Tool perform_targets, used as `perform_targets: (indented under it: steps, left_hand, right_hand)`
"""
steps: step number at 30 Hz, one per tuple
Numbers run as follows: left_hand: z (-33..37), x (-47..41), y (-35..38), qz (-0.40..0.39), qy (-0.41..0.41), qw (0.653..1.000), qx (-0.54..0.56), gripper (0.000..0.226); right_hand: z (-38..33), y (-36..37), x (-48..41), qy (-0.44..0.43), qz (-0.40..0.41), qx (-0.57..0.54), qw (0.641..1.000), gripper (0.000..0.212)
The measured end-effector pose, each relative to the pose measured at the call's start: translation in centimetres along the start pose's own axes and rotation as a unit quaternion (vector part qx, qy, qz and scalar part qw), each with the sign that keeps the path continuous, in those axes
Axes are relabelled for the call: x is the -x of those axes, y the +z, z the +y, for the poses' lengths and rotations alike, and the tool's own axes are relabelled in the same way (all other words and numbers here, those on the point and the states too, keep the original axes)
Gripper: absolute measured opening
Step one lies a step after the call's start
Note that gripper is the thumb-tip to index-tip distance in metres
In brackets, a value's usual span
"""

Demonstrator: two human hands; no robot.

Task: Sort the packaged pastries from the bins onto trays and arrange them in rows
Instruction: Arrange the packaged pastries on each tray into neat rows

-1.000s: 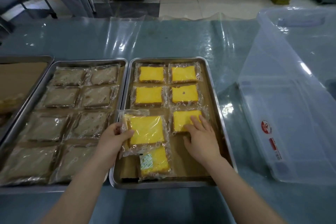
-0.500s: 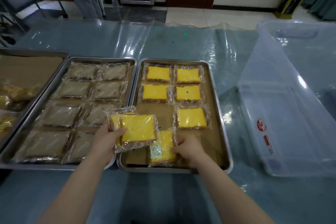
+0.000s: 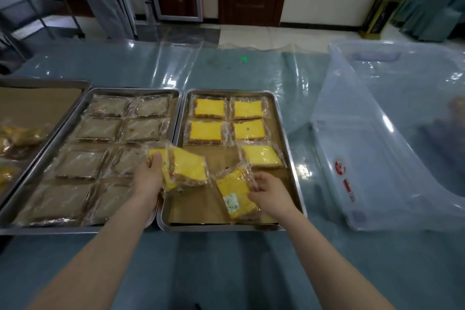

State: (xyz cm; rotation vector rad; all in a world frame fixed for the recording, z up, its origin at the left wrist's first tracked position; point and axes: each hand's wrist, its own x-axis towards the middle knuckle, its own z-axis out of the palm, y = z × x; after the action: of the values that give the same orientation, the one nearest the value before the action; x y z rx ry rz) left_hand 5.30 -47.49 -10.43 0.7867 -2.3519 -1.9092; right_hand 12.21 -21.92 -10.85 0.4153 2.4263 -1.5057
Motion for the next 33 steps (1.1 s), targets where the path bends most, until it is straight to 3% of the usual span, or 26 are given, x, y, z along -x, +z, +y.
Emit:
perform_targets:
  steps: [3, 7, 11, 13, 15, 19, 21, 26, 27, 30, 31, 33]
  left_hand:
    - [0.2, 0.0, -1.4, 0.047, 0.028, 0.998, 0.032, 0.024]
    - [0.4, 0.4, -3.5, 0.042, 0.02, 0.993, 0.104, 0.017]
    - [0.6, 1.8, -4.6, 0.056, 0.059, 0.992, 0.093, 0.018]
    - [0.5, 2.5, -4.7, 0.045, 0.102, 0.992, 0.06, 0.018]
    - [0.1, 3.3, -4.6, 0.013, 0.182, 0.983, -0.001, 0.021]
    - [-1.4, 5.6, -3.1, -0.133, 0.354, 0.91, -0.171, 0.037]
    - [-2.8, 6.2, -2.2, -0.166, 0.388, 0.867, -0.264, 0.037]
    - [-5.0, 7.4, -0.3, -0.225, 0.361, 0.84, -0.337, 0.049]
    - [-5.5, 7.5, 0.2, -0.253, 0.345, 0.82, -0.38, 0.054]
    - [-6.5, 7.3, 1.2, -0.313, 0.31, 0.712, -0.547, 0.062]
    - [-6.5, 7.0, 1.5, -0.322, 0.301, 0.69, -0.574, 0.064]
    - [-6.2, 6.2, 2.1, -0.34, 0.262, 0.682, -0.592, 0.065]
  right_hand:
    - [0.5, -0.5, 0.5, -0.054, 0.01, 0.014, 0.998, 0.041]
    - [1.3, -1.6, 1.2, -0.104, 0.117, 0.087, 0.984, 0.039]
    - [2.5, -2.4, 1.6, -0.204, 0.214, 0.268, 0.917, 0.041]
    - [3.3, -2.2, 1.7, -0.219, 0.185, 0.317, 0.904, 0.042]
    - [4.5, -1.4, 1.8, -0.178, 0.112, 0.34, 0.917, 0.041]
    - [6.4, -0.6, 1.6, -0.116, 0.052, 0.308, 0.943, 0.027]
    - [6.7, -0.6, 1.6, -0.116, 0.052, 0.301, 0.945, 0.023]
    - [6.8, -0.6, 1.9, -0.114, 0.066, 0.277, 0.952, 0.02]
    - [6.9, -0.5, 2.0, -0.117, 0.071, 0.278, 0.951, 0.02]
    - [7.0, -0.4, 2.1, -0.125, 0.081, 0.282, 0.948, 0.02]
    - [7.1, -0.3, 2.2, -0.13, 0.082, 0.286, 0.946, 0.02]
    - [7.2, -0.3, 2.1, -0.139, 0.08, 0.296, 0.942, 0.021]
